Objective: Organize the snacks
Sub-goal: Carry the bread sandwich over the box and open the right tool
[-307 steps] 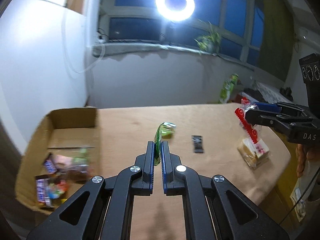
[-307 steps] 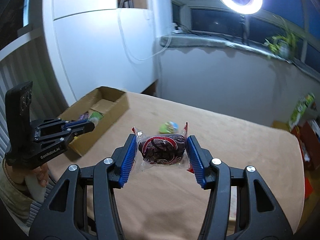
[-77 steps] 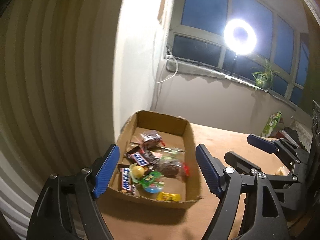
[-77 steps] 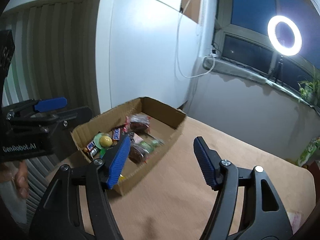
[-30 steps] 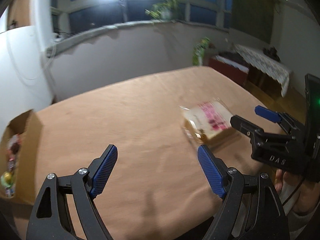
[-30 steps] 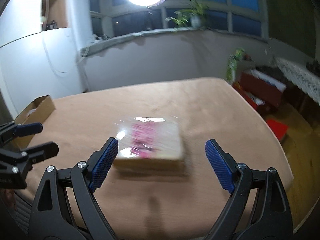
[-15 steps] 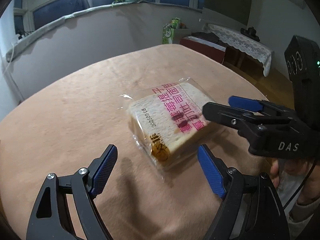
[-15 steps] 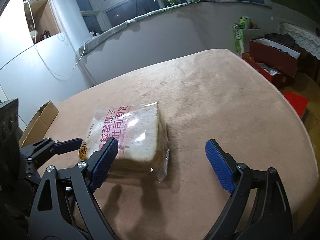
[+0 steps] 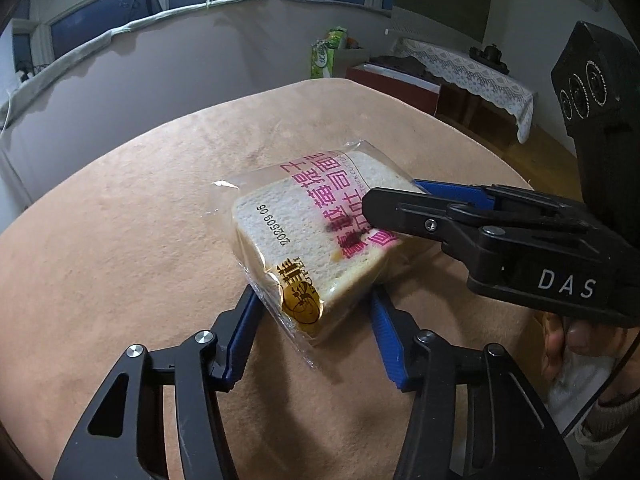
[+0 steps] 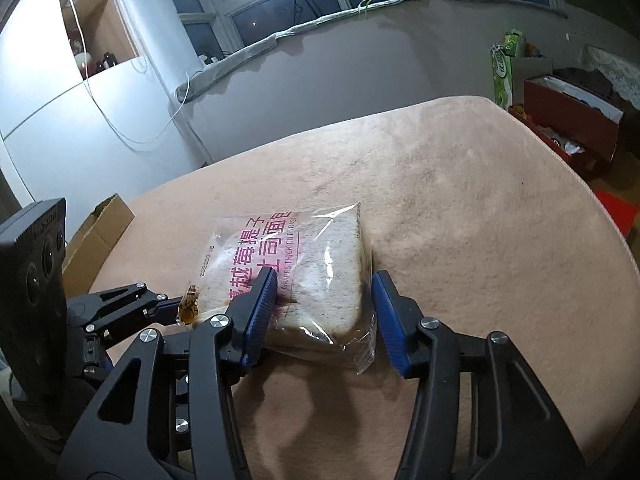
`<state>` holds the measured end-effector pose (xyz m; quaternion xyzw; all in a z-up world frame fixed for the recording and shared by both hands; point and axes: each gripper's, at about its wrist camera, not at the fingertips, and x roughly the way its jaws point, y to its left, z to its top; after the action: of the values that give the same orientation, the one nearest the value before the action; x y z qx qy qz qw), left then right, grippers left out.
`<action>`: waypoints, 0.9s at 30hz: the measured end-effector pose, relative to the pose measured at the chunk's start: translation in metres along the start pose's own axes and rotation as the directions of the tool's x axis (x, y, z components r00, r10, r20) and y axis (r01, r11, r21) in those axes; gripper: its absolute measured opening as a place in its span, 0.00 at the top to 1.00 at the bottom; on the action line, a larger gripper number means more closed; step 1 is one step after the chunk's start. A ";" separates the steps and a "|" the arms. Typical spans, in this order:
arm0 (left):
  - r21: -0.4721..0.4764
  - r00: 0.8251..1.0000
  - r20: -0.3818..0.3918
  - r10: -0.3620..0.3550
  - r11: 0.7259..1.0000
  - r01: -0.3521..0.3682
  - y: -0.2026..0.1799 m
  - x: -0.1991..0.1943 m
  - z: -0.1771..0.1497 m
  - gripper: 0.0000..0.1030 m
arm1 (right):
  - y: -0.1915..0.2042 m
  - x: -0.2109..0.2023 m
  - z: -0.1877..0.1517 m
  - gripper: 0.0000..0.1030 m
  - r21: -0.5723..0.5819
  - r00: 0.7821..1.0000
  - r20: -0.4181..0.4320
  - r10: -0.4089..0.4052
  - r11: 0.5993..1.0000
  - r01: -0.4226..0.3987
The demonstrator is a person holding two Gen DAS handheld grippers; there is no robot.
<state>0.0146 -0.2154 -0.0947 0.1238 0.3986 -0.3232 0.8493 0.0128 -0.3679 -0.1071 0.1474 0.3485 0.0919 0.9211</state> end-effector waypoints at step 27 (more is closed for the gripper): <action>-0.125 0.970 0.219 0.103 0.989 -0.077 0.053 -0.120 -0.022 0.48 | 0.158 -0.044 0.031 0.50 -0.258 0.994 0.090 0.056 0.966 -0.031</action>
<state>-0.0215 -0.1110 -0.0208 0.0550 0.3122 -0.2727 0.9084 -0.0094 -0.2375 -0.0045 0.0388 0.2855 0.1492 0.9459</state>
